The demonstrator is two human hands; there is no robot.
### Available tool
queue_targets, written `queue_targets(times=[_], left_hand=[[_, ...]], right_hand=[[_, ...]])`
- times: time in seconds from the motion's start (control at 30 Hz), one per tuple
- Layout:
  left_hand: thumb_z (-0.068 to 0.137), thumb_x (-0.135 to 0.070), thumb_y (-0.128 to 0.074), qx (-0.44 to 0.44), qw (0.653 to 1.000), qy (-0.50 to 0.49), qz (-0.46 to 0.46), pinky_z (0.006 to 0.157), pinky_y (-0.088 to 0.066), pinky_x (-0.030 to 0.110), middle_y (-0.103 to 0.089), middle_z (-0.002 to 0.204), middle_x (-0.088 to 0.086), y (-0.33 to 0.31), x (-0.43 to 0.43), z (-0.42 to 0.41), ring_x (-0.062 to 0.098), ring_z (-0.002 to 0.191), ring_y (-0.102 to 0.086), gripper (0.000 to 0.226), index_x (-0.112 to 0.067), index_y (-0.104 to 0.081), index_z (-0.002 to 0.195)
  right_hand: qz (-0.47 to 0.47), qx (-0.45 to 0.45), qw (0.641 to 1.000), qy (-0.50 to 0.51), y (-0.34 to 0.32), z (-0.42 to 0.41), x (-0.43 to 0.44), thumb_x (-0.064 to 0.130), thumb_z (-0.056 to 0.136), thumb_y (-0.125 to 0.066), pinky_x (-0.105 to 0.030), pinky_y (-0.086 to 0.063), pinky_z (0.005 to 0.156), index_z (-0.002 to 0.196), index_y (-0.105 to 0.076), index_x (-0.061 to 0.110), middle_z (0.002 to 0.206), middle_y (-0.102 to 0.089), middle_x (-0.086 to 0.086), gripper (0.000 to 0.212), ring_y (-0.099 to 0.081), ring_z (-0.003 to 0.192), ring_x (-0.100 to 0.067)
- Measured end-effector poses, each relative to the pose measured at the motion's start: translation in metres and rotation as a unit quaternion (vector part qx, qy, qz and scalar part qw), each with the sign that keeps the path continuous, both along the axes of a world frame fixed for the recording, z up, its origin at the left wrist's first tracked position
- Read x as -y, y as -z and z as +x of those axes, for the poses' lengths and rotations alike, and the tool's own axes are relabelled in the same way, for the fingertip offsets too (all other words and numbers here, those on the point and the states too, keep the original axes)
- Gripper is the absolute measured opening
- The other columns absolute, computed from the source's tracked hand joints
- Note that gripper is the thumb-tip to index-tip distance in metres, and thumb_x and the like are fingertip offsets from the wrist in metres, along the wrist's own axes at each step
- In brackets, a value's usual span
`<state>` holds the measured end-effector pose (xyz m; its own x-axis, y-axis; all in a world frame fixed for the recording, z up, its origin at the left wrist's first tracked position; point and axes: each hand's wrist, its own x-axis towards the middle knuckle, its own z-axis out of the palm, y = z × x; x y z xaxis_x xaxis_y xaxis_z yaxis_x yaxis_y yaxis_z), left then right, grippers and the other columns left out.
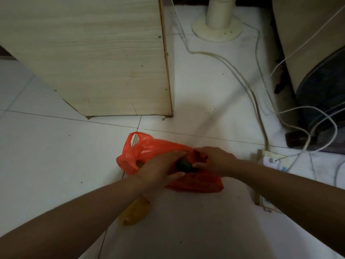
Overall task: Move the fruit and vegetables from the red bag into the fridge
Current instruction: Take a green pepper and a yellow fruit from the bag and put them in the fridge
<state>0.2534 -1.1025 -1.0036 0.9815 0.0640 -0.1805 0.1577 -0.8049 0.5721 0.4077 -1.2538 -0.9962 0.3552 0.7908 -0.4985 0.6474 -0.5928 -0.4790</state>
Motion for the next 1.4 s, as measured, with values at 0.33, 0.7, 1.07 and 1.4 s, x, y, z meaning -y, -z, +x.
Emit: queue_targets(times=[0.33, 0.7, 1.07, 1.4], left_hand=[[0.081, -0.038, -0.068, -0.047, 0.997, -0.040, -0.039, 0.105, -0.019, 0.014, -0.024, 0.154, -0.004, 0.022, 0.005, 0.011, 0.011, 0.138, -0.028, 0.088, -0.025, -0.014, 0.149], [0.079, -0.056, -0.063, -0.095, 0.993, -0.066, 0.018, 0.115, -0.013, 0.026, -0.015, 0.157, -0.006, 0.029, -0.015, -0.032, 0.013, 0.143, -0.016, 0.095, -0.030, -0.005, 0.149], [0.079, -0.056, -0.062, -0.110, 0.991, -0.072, -0.004, 0.113, -0.016, 0.028, -0.015, 0.157, -0.005, 0.030, -0.015, -0.029, 0.015, 0.143, -0.017, 0.094, -0.030, -0.004, 0.149], [0.086, -0.046, -0.060, -0.057, 0.992, -0.114, -0.012, 0.111, -0.024, 0.030, -0.031, 0.151, -0.001, -0.003, -0.028, -0.028, 0.018, 0.138, -0.029, 0.076, -0.027, -0.020, 0.147]], right_hand=[[0.053, 0.059, 0.996, -0.043, -0.002, -0.015, 0.001, 0.036, 0.090, -0.055, -0.028, -0.024, 0.112, 0.147, -0.024, 0.021, 0.154, -0.026, 0.001, 0.066, -0.031, 0.137, -0.018], [-0.003, -0.049, 0.998, -0.046, 0.016, -0.011, -0.009, 0.043, 0.077, -0.071, -0.029, -0.039, 0.097, 0.133, -0.047, 0.026, 0.129, -0.057, 0.000, 0.063, -0.051, 0.116, -0.018], [0.049, 0.060, 0.996, -0.050, 0.009, -0.034, -0.031, 0.052, 0.071, -0.072, -0.028, -0.047, 0.091, 0.130, -0.045, 0.021, 0.122, -0.045, 0.000, 0.072, -0.047, 0.107, -0.016], [0.063, 0.081, 0.991, -0.081, -0.011, -0.027, -0.028, 0.045, 0.083, -0.062, -0.024, -0.042, 0.089, 0.124, -0.053, 0.023, 0.120, -0.050, 0.002, 0.048, -0.048, 0.104, -0.013]])
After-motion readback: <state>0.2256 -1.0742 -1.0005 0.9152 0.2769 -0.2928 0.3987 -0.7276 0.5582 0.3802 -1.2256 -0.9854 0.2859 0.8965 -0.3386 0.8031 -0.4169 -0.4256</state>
